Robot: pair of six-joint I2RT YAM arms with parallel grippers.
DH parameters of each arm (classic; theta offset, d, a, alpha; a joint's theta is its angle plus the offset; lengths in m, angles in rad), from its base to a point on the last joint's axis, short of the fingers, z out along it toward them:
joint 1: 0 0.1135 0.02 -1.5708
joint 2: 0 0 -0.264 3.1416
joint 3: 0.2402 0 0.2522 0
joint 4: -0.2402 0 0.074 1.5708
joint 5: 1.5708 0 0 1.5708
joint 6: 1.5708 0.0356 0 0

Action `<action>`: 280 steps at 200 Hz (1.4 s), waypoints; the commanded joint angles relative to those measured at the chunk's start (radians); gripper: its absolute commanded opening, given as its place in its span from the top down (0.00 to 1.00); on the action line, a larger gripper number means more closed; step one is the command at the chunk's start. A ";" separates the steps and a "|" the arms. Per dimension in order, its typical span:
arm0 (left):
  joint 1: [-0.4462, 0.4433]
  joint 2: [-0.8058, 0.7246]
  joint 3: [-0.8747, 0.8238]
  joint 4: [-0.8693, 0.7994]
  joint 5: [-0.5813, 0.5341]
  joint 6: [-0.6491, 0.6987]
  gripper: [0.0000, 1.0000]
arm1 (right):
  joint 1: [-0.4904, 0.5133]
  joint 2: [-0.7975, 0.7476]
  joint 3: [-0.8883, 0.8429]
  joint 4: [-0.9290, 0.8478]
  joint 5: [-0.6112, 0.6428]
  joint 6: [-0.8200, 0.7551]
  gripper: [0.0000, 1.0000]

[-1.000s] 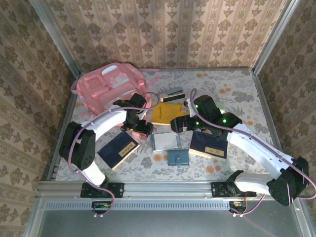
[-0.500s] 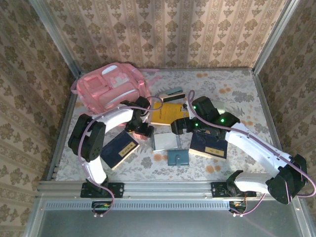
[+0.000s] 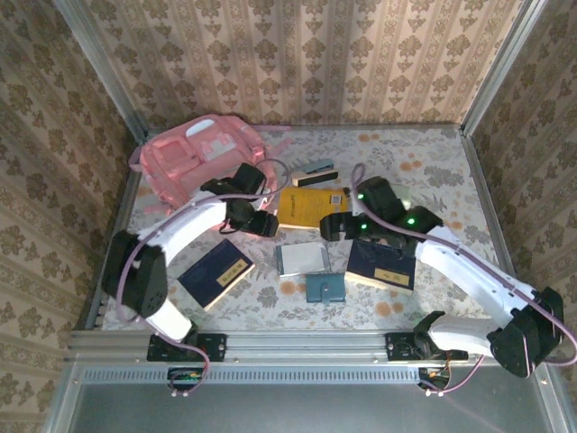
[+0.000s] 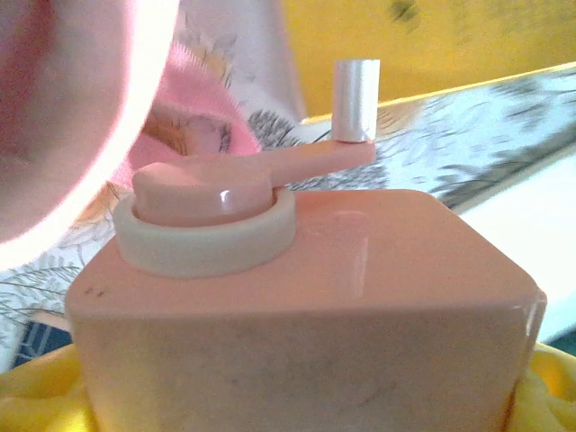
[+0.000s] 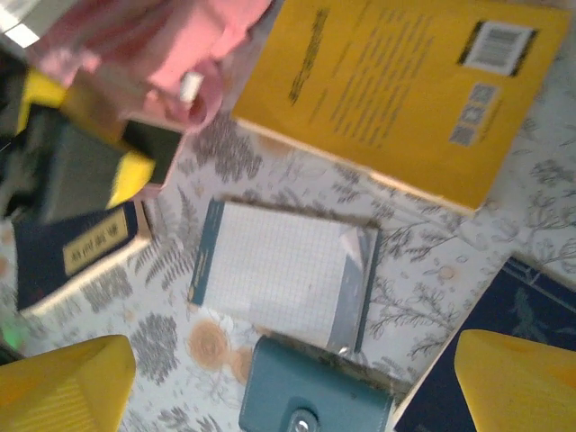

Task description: Pack the student bag

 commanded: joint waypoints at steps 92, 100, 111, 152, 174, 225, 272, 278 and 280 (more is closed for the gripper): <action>-0.239 -0.481 -0.196 0.261 -0.037 0.496 0.53 | -0.049 0.055 0.012 0.282 -0.624 0.258 0.08; -0.256 -0.504 -0.215 0.289 -0.040 0.518 0.54 | -0.038 0.067 0.017 0.277 -0.619 0.257 0.06; -0.276 -0.526 -0.239 0.323 -0.054 0.535 0.56 | -0.020 0.076 0.021 0.284 -0.606 0.258 0.05; -0.310 -0.558 -0.260 0.330 -0.048 0.577 0.57 | 0.049 0.112 0.070 0.198 -0.496 0.171 0.03; -0.328 -0.570 -0.274 0.328 -0.048 0.602 0.57 | 0.048 0.113 0.083 0.196 -0.472 0.146 0.02; -0.359 -0.580 -0.285 0.335 -0.066 0.626 0.58 | 0.054 0.190 0.087 0.244 -0.611 0.104 0.03; -0.360 -0.583 -0.297 0.349 -0.060 0.627 0.57 | 0.082 0.199 0.084 0.264 -0.681 0.089 0.06; -0.360 -0.582 -0.298 0.349 -0.059 0.627 0.57 | 0.084 0.199 0.082 0.270 -0.689 0.090 0.07; -0.361 -0.582 -0.297 0.349 -0.059 0.627 0.56 | 0.085 0.199 0.081 0.271 -0.693 0.090 0.07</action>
